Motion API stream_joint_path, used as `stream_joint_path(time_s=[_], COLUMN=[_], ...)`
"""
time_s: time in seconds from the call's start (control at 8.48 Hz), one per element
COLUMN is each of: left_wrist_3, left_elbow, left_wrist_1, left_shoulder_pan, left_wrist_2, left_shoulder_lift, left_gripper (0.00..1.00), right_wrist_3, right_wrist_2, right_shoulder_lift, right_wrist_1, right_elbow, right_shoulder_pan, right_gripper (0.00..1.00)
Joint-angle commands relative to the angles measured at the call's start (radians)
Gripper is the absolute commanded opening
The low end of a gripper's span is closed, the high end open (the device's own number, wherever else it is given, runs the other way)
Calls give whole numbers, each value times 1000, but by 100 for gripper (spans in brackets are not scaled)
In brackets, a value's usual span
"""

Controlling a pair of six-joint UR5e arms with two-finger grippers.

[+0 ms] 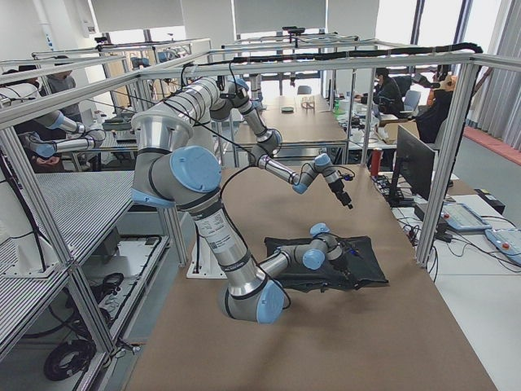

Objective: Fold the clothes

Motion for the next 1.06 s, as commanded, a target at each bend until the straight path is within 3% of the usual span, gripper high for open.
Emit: stream_joint_path(time_s=[0.0, 0.47, 0.59, 0.94], left_wrist_3=[-6, -6, -6, -4], left_elbow=[-2, -1, -1, 1], left_wrist_1=[0, 0, 0, -31], left_shoulder_pan=[5, 5, 5, 6], left_wrist_2=[13, 13, 13, 13], left_shoulder_lift=[2, 0, 0, 23], left_gripper=[95, 95, 95, 95], right_wrist_3=[-3, 76, 177, 221], right_wrist_2=[173, 175, 166, 106], right_shoulder_lift=[-54, -57, -48, -18], right_wrist_1=[4, -21, -21, -83], right_elbow=[104, 157, 152, 157], right_shoulder_pan=[41, 34, 11, -66], right_gripper=[94, 94, 94, 94])
